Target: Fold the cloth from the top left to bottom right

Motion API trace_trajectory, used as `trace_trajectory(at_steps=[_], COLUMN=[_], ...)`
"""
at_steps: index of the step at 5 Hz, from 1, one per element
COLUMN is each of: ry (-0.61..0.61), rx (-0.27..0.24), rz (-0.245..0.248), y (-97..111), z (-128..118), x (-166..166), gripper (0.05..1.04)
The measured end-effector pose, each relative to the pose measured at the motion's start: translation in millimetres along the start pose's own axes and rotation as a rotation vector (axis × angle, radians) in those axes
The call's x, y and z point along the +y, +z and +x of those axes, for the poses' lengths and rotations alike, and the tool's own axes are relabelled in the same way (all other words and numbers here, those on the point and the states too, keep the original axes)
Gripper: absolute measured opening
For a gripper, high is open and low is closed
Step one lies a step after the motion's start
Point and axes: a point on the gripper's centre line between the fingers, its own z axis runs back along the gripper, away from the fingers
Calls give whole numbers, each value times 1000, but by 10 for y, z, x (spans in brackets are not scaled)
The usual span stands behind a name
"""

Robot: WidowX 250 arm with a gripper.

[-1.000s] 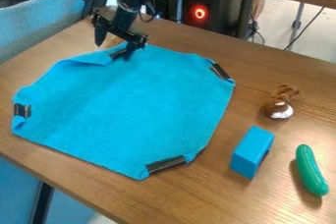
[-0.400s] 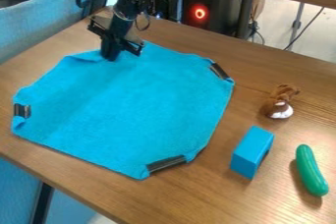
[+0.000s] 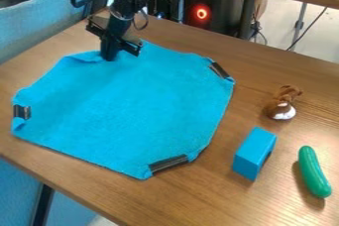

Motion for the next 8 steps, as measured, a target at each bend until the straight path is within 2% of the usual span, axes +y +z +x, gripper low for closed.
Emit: trace_trajectory(at_steps=[1,2,3,4,5,6,7,8], ry=[-16,-39,-114,-170,-353,-461,-587,-627], rx=[-29,-137,-226,-245,-268,-213,-184,-122], rz=[-51,-96,-123,-129,-124,-91,-97,-129], y=[185,580,871,918,1068,1151,1380,1453], z=[-70,-160,-369,-568,-1019,-1334,-1645,-1811], x=[39,80,-62,-165,-486,-624,-833,-923], gripper=[51,51,51,51,51,51,51,51])
